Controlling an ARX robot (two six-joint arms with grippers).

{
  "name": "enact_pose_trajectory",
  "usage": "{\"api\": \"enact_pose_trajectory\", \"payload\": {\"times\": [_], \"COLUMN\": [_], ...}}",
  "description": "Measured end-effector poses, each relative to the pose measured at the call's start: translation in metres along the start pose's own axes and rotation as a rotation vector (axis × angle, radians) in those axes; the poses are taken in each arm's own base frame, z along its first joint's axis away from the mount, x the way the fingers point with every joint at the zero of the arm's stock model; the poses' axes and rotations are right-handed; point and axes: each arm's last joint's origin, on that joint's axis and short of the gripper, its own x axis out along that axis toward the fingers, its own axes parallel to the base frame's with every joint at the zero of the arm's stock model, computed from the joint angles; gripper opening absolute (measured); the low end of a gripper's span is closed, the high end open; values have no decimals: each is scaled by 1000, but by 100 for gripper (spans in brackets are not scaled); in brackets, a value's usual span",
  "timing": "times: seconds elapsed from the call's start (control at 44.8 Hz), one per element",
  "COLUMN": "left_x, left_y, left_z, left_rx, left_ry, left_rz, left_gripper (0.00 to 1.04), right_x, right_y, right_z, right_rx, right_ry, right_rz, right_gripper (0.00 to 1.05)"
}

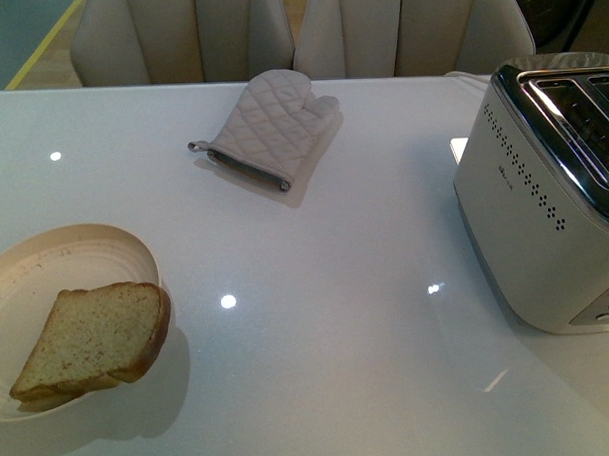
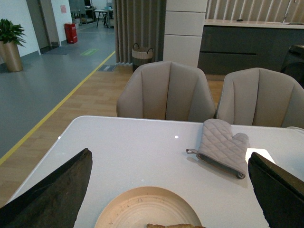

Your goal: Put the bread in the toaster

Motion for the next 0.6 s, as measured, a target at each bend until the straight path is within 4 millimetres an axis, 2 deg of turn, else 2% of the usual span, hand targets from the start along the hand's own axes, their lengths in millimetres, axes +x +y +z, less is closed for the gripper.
{"api": "enact_pose_trajectory", "payload": {"times": [0.603], "left_x": [0], "left_y": [0], "left_z": [0], "left_rx": [0], "left_ry": [0], "left_rz": [0], "left_gripper": [98], "right_x": [0], "right_y": [0], "right_z": [0], "right_rx": [0], "right_ry": [0], "right_rz": [0], "right_gripper": [96]}}
